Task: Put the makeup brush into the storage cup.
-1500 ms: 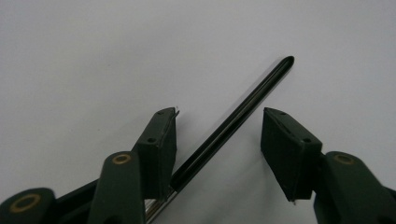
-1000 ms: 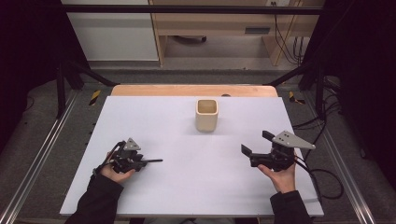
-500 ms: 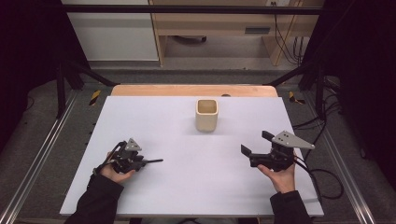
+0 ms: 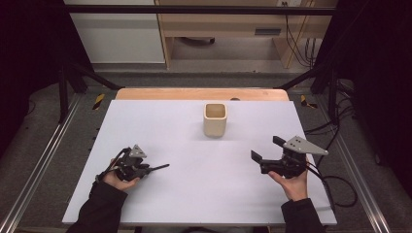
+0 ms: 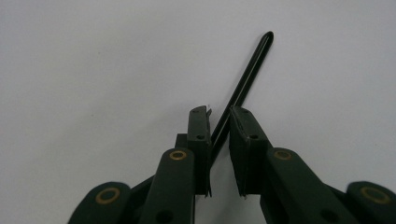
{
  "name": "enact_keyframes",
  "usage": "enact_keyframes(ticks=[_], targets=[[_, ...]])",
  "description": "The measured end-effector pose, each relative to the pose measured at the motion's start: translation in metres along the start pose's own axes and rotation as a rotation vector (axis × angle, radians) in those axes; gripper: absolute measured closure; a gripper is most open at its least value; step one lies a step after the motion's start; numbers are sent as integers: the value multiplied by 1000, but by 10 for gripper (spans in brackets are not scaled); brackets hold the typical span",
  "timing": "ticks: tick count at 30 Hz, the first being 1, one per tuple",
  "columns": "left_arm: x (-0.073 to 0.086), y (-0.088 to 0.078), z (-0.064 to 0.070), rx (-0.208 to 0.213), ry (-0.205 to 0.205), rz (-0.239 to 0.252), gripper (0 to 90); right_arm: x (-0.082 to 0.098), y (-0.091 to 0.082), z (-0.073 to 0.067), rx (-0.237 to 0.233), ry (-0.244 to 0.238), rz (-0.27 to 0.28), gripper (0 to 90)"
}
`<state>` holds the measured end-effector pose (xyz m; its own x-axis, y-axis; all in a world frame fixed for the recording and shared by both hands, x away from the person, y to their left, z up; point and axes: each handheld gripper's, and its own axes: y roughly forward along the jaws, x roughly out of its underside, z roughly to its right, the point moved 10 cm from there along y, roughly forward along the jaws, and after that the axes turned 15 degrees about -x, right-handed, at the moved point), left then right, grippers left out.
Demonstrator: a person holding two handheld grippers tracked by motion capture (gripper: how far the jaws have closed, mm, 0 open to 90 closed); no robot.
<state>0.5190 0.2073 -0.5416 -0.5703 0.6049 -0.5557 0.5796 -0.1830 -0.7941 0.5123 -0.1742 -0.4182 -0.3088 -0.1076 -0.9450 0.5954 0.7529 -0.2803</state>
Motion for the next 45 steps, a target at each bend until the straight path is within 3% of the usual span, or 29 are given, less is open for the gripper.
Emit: enact_keyframes(ticks=[11, 13, 14, 15, 16, 17, 23, 26, 31, 34, 36, 40, 45], targets=[[0, -2, 2, -11, -7, -1, 809, -1, -1, 0, -2, 0, 2, 42], [-3, -5, 0, -20, -24, 23, 900, -1, -1, 0, -3, 0, 3, 42], [-4, -6, -1, -23, -47, 28, 900, -1, -1, 0, -3, 0, 2, 42], [-1, -6, 0, -17, -24, 11, 900, 0, -1, 0, -4, 0, 2, 43], [-2, -6, 2, -1, -16, 31, 900, -1, 0, 0, -3, 1, 4, 42], [0, -4, 6, 2, 23, 8, 897, 0, 0, 0, -2, 1, 2, 43], [-1, -1, 9, -13, 48, 23, 849, -1, -1, 0, -4, 1, 2, 43], [-5, -5, 6, -16, 25, 51, 833, -1, -2, 0, -2, -1, 6, 43], [-10, -9, 0, -14, -6, 86, 724, -1, -2, 0, -3, -1, 5, 42], [-9, -6, -1, -18, -5, 75, 624, -2, -2, 0, -4, -1, 9, 42], [-7, -2, -1, -14, -1, 51, 610, -2, -2, 0, -4, 0, 10, 42], [-3, 1, -5, -26, 22, 8, 644, -2, -2, 0, -6, 1, 10, 42], [0, 3, -2, -10, 25, -14, 682, -1, -1, 0, -7, 1, 5, 42]])
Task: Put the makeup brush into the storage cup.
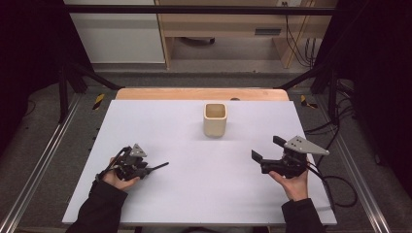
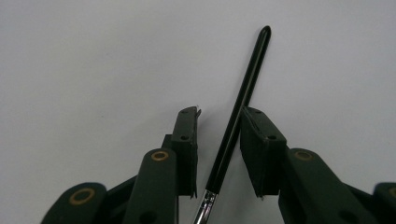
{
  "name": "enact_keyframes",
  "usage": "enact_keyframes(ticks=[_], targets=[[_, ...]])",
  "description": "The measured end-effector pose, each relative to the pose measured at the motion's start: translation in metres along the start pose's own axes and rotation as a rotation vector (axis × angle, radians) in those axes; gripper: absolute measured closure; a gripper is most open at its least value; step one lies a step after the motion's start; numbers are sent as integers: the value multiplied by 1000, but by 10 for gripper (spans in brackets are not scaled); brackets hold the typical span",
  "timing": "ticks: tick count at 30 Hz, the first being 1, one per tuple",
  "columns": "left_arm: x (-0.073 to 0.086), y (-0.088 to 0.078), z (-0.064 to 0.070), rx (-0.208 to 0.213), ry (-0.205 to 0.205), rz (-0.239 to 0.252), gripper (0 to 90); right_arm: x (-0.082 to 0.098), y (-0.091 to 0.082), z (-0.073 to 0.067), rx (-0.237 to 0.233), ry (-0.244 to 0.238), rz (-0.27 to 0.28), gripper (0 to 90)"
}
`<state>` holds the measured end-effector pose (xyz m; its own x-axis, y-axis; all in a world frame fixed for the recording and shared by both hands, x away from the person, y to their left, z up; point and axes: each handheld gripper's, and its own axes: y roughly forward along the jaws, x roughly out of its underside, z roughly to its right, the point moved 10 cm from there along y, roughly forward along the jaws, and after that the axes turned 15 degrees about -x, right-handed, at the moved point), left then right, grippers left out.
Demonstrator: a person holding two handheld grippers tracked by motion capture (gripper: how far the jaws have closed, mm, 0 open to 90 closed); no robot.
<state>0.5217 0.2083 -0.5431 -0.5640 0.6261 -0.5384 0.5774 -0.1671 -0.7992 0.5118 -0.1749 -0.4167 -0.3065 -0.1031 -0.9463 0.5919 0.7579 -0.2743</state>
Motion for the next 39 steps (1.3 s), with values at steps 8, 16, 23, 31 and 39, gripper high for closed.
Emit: enact_keyframes(ticks=[8, 16, 23, 31, 39], targets=[[-1, -1, 3, 2, 9, -18, 782, 0, 0, 0, -1, 2, 2, 42], [0, -2, 3, -5, -2, -33, 836, 1, 1, 0, 0, 3, -1, 42], [-1, -1, 4, -13, -7, -29, 832, 1, 2, -1, -4, 4, 0, 43], [-10, -13, 2, -3, -2, -2, 680, 0, 0, -1, -3, 2, 0, 43], [-13, -10, -3, 17, 22, -69, 530, 1, 2, -1, -2, 4, -7, 43]])
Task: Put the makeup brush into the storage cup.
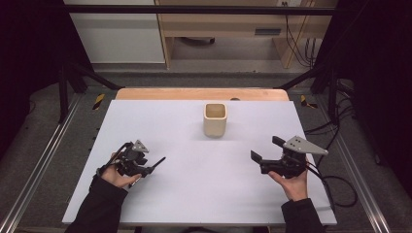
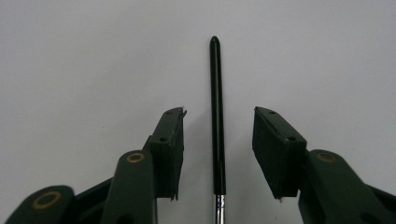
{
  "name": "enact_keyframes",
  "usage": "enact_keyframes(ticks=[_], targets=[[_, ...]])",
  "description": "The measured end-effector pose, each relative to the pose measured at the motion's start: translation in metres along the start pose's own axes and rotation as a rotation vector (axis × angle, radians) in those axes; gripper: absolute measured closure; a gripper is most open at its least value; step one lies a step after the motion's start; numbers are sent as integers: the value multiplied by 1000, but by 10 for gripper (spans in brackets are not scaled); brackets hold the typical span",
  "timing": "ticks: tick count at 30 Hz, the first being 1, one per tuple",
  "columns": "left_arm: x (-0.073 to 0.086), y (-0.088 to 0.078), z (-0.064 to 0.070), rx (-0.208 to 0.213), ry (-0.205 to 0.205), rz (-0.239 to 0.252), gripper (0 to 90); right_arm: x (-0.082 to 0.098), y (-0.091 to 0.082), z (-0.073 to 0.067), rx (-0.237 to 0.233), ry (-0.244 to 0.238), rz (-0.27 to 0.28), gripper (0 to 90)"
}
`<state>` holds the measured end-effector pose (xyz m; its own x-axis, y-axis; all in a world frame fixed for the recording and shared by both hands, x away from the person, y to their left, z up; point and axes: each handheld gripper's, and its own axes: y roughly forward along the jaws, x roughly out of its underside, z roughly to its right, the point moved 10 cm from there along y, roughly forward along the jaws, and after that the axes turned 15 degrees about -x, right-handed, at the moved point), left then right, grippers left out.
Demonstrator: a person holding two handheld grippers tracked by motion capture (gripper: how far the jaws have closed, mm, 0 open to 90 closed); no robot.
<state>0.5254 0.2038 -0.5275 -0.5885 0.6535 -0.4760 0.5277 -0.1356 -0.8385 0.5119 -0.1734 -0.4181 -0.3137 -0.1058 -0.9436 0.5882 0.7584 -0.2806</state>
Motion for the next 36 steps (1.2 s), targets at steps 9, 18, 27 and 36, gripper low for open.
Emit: enact_keyframes(ticks=[9, 18, 27, 36], targets=[[8, 8, 3, 11, 33, -70, 561, -1, -1, 0, -1, 0, 1, 43], [11, 9, 5, 31, 12, -89, 692, 1, 0, 0, -1, 2, -6, 43], [12, 8, 8, 20, 16, -108, 779, 1, 1, 0, -2, 3, -10, 43], [11, 7, 11, 6, 21, -118, 834, 1, 1, 0, -4, 6, -8, 41]])
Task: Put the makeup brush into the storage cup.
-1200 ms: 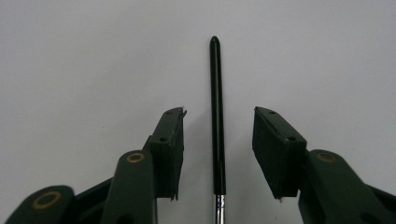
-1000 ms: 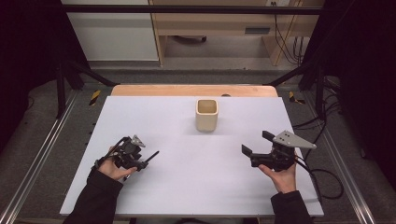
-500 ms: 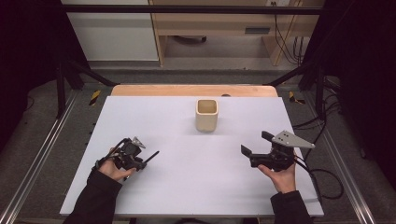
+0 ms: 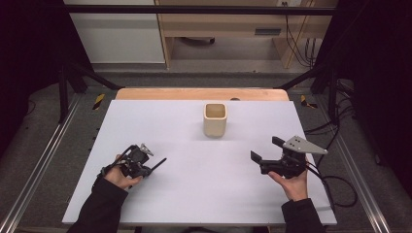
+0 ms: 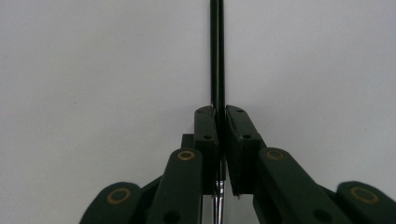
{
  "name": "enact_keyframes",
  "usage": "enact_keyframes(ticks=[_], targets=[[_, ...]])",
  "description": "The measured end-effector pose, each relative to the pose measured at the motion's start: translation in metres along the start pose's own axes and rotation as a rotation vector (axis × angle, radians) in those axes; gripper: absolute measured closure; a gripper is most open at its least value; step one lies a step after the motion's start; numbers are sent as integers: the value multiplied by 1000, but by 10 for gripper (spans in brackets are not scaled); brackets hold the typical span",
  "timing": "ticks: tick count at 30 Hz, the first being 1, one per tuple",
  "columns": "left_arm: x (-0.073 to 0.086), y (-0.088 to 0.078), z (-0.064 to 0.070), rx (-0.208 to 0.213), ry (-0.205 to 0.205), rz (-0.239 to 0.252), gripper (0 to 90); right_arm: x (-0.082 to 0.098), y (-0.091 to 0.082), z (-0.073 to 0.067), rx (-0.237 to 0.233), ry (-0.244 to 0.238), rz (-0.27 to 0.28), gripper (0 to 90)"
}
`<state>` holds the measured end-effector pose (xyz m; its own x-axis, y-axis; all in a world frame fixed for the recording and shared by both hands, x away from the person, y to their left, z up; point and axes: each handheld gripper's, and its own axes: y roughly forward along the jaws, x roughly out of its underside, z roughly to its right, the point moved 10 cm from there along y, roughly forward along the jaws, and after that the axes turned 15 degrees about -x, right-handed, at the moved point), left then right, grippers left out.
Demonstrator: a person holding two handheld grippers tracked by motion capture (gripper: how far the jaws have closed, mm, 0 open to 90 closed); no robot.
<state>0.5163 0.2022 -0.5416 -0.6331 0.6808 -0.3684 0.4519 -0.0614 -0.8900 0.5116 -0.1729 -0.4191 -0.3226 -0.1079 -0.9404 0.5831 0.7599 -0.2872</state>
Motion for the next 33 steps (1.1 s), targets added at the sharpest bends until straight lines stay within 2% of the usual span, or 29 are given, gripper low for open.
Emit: enact_keyframes(ticks=[10, 19, 27, 33], targets=[[-1, -1, -1, -12, 2, 14, 837, 0, 0, 1, 4, -4, -3, 42], [-11, -22, -2, -25, 3, 111, 838, 1, 0, 1, 3, -8, -10, 42], [-20, -37, 6, 9, 2, 178, 838, 1, 1, 0, 8, -16, -18, 42], [-27, -47, 17, 39, 22, 221, 838, 1, 4, -2, 8, -29, -28, 43]])
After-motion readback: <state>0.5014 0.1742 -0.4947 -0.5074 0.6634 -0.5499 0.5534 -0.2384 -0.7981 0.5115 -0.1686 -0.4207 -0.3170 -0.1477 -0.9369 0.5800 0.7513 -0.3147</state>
